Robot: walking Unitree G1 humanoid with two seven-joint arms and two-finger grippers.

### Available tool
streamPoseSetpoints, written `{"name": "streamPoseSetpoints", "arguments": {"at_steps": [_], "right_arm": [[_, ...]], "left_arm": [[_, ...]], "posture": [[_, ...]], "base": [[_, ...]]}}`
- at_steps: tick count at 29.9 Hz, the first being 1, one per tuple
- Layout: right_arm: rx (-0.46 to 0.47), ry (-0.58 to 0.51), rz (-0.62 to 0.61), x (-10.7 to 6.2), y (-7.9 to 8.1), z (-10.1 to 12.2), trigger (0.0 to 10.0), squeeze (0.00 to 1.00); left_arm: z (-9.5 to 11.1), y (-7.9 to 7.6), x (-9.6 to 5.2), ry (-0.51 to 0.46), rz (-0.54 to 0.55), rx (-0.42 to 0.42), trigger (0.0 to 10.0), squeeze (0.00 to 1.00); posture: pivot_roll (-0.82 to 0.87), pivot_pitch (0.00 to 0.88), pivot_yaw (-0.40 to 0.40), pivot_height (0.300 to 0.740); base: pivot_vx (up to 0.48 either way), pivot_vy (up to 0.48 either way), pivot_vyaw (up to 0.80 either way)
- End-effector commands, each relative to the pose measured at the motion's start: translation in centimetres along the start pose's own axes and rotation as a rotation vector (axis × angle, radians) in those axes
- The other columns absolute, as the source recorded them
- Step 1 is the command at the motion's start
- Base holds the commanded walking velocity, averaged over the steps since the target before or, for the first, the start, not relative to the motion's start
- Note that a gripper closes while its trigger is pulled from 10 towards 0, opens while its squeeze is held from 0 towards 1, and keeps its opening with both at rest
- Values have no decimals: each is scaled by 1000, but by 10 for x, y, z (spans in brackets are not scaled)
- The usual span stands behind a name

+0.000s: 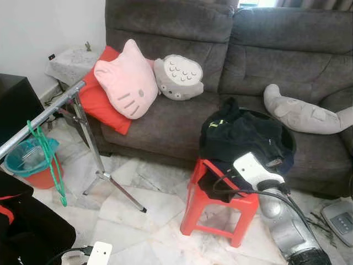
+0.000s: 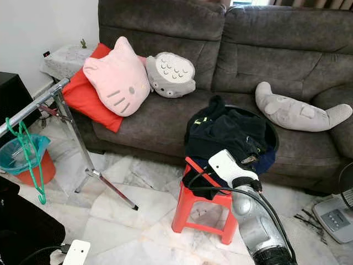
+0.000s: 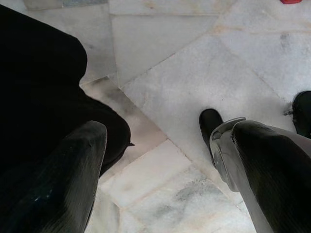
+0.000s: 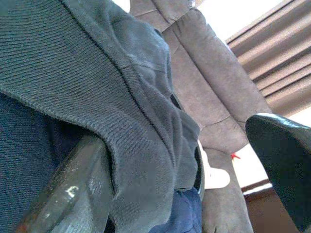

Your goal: Hang hanger

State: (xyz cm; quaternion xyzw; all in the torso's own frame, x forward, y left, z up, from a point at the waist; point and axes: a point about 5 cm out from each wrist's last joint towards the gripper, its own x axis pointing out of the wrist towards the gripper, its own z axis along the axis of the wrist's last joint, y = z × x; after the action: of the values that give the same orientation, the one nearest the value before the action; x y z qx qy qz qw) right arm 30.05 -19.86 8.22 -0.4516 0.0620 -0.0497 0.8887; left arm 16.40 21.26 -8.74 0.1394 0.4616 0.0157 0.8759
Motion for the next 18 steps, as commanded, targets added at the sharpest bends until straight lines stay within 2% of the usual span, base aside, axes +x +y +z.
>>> {"name": "streamPoseSetpoints", "arguments": {"at_steps": [1,7,13,18], "right_arm": [[-5,10,53,1,8,-1,10000,0],[-5,7,51,1,9,-1,10000,0],[7,-19,-10,7,0,3,10000,0],[3,-18,-8,10,0,4,10000,0]], "left_arm": [[-5,-3,-1,26,-1,4,10000,0],[-6,-3,-1,28,0,4,10000,0],[-6,-2,-1,28,3,4,10000,0],[-6,-2,-1,26,3,5,10000,0]], "posture": [[-12,0,-44,740],[-12,0,-44,740],[-12,0,-44,740],[-12,0,-44,740]], "base": [[0,0,0],[0,0,0],[0,0,0],[0,0,0]]}}
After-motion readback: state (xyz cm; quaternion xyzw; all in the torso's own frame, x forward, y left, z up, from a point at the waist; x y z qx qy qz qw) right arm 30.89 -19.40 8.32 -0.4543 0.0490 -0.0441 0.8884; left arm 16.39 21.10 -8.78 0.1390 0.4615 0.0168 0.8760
